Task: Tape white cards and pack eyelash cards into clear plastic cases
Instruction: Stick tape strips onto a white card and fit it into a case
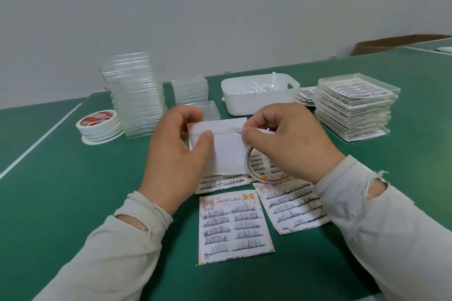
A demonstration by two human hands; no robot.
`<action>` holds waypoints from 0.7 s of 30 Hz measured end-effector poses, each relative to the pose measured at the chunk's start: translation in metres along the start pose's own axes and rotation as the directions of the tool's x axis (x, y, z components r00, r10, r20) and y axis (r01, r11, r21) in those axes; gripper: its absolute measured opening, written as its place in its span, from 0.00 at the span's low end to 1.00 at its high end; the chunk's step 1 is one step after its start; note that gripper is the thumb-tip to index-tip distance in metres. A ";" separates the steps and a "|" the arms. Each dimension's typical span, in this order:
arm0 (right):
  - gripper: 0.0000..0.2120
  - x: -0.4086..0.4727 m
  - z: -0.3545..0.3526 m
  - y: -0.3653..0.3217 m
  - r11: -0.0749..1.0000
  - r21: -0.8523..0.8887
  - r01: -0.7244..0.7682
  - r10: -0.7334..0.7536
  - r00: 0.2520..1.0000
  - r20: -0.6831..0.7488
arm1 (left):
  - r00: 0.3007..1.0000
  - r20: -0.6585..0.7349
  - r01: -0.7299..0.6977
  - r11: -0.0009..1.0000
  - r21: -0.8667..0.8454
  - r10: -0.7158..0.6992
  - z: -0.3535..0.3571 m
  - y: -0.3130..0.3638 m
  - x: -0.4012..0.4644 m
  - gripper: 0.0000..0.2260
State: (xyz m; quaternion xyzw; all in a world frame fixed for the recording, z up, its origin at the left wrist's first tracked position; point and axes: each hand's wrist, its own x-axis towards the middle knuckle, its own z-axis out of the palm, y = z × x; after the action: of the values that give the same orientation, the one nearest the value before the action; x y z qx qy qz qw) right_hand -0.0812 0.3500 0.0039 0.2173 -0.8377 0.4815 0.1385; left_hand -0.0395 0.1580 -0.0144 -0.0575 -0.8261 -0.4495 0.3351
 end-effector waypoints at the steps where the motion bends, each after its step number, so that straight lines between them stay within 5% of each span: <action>1: 0.06 -0.001 0.001 -0.002 0.999 -0.044 0.012 -0.012 1.000 0.002 | 0.996 0.026 -0.089 0.985 0.146 0.086 -0.001 0.001 0.000 0.09; 6: 0.04 -0.007 0.004 -0.008 0.987 -0.140 0.081 -0.075 0.996 0.045 | 0.969 0.192 -0.221 0.896 0.385 0.157 -0.001 0.011 -0.004 0.16; 21: 0.04 -0.009 0.008 -0.011 0.989 -0.105 0.103 -0.095 0.993 0.072 | 0.987 0.152 -0.087 0.962 0.258 0.049 0.003 0.021 -0.005 0.04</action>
State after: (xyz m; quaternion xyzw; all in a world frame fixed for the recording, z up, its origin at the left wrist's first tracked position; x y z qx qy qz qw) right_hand -0.0683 0.3404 0.0047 0.2667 -0.8550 0.4203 0.1459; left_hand -0.0287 0.1735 -0.0037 -0.0731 -0.8980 -0.3185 0.2945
